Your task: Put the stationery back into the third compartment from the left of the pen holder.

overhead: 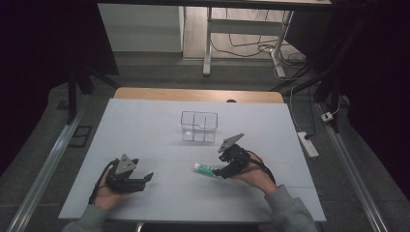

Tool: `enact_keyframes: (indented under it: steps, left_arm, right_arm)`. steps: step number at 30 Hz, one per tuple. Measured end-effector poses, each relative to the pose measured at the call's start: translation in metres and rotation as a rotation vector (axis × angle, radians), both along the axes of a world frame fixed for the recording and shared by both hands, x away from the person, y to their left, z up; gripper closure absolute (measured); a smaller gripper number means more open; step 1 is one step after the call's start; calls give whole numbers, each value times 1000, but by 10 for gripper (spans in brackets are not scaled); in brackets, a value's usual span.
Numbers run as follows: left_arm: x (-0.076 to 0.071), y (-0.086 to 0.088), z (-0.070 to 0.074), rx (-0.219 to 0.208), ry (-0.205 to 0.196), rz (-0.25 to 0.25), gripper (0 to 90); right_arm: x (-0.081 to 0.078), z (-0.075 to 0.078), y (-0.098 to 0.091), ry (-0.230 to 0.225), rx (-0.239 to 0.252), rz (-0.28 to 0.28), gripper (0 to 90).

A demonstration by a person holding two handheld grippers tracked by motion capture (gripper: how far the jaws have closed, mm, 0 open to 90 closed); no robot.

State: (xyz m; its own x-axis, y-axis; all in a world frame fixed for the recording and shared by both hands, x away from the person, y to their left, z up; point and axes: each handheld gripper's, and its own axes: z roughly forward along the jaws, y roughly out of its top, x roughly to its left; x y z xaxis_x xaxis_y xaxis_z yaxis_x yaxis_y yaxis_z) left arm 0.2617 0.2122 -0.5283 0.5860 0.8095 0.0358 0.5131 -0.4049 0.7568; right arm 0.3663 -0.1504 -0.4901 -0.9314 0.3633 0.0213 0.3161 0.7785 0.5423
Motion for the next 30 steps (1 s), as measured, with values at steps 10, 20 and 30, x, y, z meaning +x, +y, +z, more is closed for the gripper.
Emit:
enact_keyframes:
  steps: [10, 20, 30]
  left_arm:
    - [0, 1, 0, 0, -3, 2, 235]
    - [0, 1, 0, -1, -5, 0, 236]
    - [-1, 0, 3, -4, -14, -5, 238]
  right_arm:
    - [-6, -12, 20, -18, -132, 68, 548]
    - [-7, -14, 21, -33, -168, 89, 647]
    - [-8, 0, 15, -51, -89, 52, 649]
